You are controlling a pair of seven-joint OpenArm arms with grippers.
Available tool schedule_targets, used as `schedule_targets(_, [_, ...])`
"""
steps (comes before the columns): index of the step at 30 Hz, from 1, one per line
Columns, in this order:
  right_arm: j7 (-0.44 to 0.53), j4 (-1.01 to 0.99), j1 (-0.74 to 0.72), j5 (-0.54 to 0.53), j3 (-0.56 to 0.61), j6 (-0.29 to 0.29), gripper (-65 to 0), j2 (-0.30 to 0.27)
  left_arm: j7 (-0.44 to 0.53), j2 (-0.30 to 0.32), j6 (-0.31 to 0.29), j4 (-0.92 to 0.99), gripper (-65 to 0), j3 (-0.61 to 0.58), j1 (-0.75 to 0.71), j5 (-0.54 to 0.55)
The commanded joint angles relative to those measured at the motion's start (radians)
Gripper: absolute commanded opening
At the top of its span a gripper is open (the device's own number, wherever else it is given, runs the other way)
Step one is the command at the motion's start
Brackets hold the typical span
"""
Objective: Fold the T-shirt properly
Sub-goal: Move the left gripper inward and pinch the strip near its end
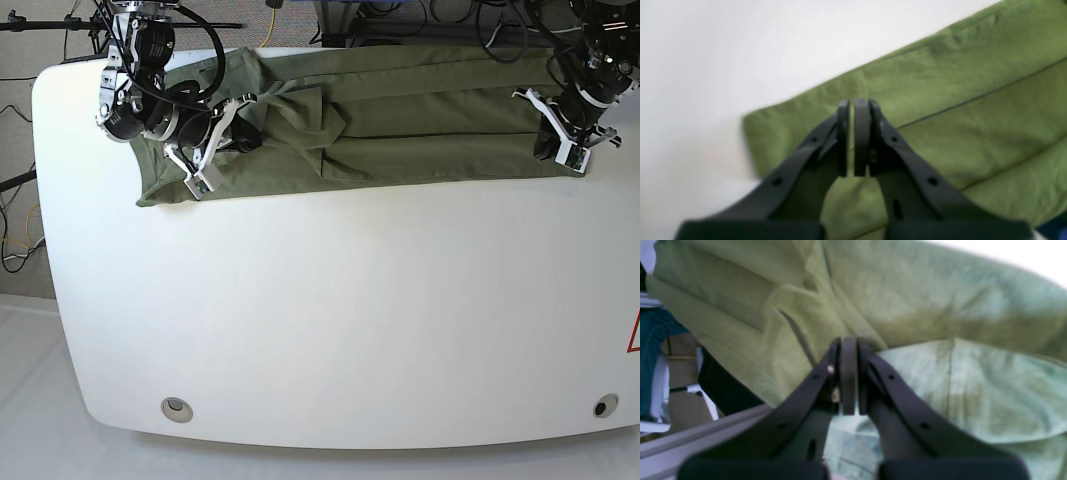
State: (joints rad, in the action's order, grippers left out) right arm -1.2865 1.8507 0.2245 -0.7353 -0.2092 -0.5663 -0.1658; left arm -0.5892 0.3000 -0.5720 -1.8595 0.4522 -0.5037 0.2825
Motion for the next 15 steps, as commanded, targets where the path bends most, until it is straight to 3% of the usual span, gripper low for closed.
schedule_targets(1, [0.044, -0.027, -0.013, 0.001, 0.002, -0.006, -65.0, -0.001, 0.008, -0.005, 0.011, 0.029, -65.0, -0.008, 0.014, -0.004])
schedule_targets(15, [0.194, -0.251, -0.034, 0.079, 0.051, 0.003, -65.0, -0.023, 0.028, -0.036, 0.047, 0.244, -65.0, -0.038, 0.073, -0.026])
